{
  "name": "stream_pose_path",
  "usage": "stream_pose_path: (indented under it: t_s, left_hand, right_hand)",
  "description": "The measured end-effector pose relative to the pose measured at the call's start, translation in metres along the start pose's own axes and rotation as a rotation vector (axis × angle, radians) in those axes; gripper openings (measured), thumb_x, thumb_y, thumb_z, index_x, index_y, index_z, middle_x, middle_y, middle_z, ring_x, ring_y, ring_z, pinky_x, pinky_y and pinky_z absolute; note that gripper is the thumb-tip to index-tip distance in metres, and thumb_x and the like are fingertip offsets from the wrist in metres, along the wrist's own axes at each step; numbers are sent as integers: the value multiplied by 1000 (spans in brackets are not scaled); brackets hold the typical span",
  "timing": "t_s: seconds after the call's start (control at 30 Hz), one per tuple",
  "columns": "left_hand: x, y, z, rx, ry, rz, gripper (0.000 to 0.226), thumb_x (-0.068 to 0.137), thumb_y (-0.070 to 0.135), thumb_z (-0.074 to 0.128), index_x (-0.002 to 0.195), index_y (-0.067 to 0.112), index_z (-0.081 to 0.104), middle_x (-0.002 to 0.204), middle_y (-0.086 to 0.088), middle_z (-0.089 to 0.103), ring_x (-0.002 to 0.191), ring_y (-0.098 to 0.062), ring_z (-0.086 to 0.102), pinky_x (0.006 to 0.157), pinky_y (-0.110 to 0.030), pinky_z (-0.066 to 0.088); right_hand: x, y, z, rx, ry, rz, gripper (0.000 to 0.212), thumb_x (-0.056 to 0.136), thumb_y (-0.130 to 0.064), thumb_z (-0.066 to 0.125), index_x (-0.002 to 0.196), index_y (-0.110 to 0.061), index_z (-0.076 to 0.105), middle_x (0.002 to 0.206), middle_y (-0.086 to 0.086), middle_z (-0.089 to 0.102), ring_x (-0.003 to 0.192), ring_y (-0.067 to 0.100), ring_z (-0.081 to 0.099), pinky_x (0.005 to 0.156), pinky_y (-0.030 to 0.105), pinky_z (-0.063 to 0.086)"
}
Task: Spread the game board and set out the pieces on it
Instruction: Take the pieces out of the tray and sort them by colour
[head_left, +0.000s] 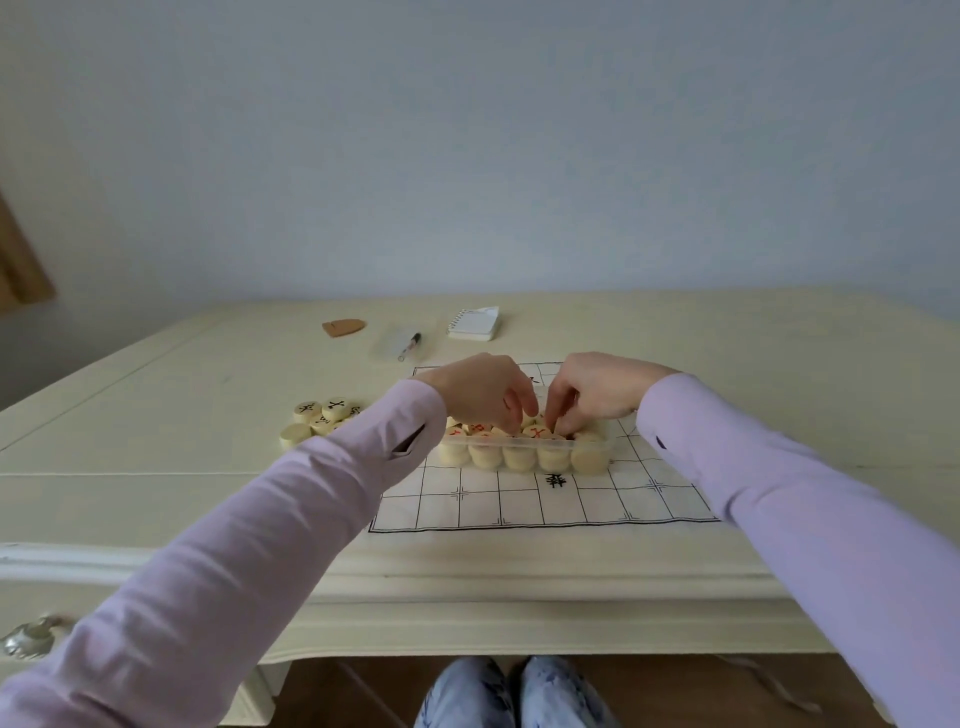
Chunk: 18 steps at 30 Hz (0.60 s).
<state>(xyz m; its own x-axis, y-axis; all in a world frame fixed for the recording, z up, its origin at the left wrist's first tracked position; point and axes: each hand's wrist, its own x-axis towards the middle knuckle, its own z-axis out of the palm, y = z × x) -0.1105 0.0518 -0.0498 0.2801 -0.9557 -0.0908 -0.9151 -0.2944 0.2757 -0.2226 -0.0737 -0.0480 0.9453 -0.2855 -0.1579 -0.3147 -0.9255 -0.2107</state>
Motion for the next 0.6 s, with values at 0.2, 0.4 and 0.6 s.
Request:
stream_pose_path:
  t_s: [0.2, 0.4, 0.6]
  left_hand:
    - [-1, -2, 4, -76, 31, -48, 31, 85, 10, 58, 110, 24, 68, 78, 11, 65, 83, -17, 60, 70, -29, 51]
    - [2, 2, 9, -89, 51, -17, 32, 86, 12, 59, 114, 25, 67, 85, 11, 63, 87, -11, 58, 73, -21, 47]
    - [8, -5, 10, -255, 145, -75, 37, 92, 1, 42, 116, 16, 65, 93, 5, 71, 79, -8, 62, 65, -18, 52]
  right_hand:
    - [7, 5, 0, 120, -18, 11, 22, 88, -16, 62, 109, -16, 70, 90, -5, 69, 84, 14, 62, 80, 25, 50]
    - [6, 2, -5, 72, -127, 3, 30, 82, -11, 69, 111, -18, 69, 82, -14, 60, 88, 9, 56, 87, 24, 44]
    - [16, 14, 4, 253, 89, 31, 9, 83, -28, 70, 79, -20, 69, 65, 1, 62, 62, 17, 56, 65, 26, 46]
